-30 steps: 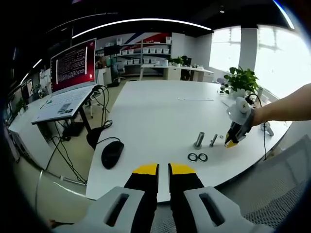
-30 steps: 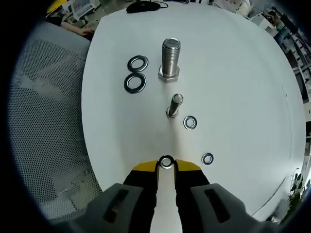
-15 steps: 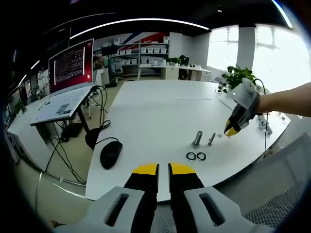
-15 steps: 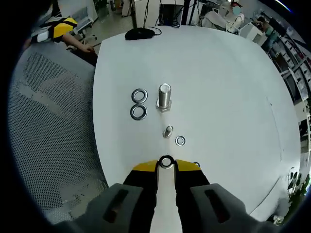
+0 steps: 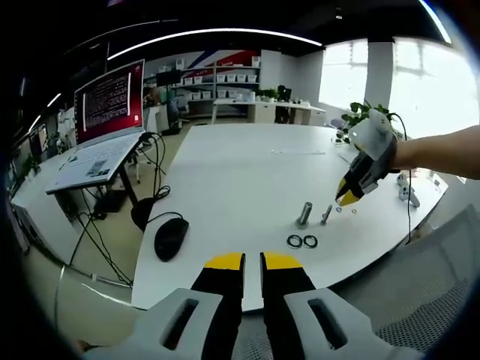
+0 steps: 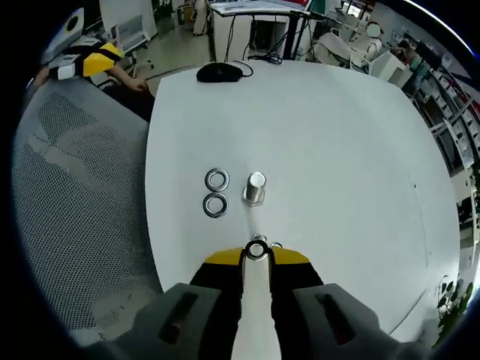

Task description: Place the washer onto the threaded stud by aligning its center hole with the stud, sliding it down to the base, and recovering from edge contact or off-axis alignment until the washer reaches the visible bottom stop.

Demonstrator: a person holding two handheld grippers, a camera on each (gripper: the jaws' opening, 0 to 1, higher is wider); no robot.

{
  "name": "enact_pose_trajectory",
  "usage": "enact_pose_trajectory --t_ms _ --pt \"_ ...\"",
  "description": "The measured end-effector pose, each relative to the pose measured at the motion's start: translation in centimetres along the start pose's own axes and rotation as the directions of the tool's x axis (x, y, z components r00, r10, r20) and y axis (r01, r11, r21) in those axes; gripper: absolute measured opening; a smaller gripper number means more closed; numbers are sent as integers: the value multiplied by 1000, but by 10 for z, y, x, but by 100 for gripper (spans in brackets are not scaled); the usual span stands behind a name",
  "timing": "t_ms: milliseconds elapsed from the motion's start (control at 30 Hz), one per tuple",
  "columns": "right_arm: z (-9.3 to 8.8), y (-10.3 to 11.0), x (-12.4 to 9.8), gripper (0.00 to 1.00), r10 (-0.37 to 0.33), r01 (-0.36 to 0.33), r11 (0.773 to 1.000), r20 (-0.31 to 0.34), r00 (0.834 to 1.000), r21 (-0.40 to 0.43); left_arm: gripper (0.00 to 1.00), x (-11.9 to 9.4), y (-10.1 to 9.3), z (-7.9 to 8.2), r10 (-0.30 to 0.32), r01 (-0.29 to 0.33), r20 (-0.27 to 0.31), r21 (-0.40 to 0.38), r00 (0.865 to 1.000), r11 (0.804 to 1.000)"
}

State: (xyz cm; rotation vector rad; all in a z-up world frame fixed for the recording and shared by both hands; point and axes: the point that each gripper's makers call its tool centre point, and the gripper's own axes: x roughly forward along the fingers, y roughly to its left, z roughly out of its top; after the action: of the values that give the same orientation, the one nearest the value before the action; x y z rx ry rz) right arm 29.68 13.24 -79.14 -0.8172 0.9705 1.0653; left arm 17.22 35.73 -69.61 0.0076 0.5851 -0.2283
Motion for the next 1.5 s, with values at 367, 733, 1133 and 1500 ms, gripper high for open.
enact_pose_trajectory --t_ms 367,733,1133,1500 --pt "2 -4 11 14 11 -11 1000 -21 1000 -20 5 1 2 0 10 -10 -5 -3 1000 1000" --pt "-3 -5 19 14 15 -18 998 -53 998 -54 5 1 2 -1 11 -11 -12 -3 1000 1000" --pt "-7 -2 33 14 32 -37 997 -83 996 -69 5 1 2 -4 12 -12 -29 1 1000 1000" --pt "-16 -2 50 14 35 -43 997 -113 993 -69 5 2 1 -7 12 -11 -48 7 999 1000"
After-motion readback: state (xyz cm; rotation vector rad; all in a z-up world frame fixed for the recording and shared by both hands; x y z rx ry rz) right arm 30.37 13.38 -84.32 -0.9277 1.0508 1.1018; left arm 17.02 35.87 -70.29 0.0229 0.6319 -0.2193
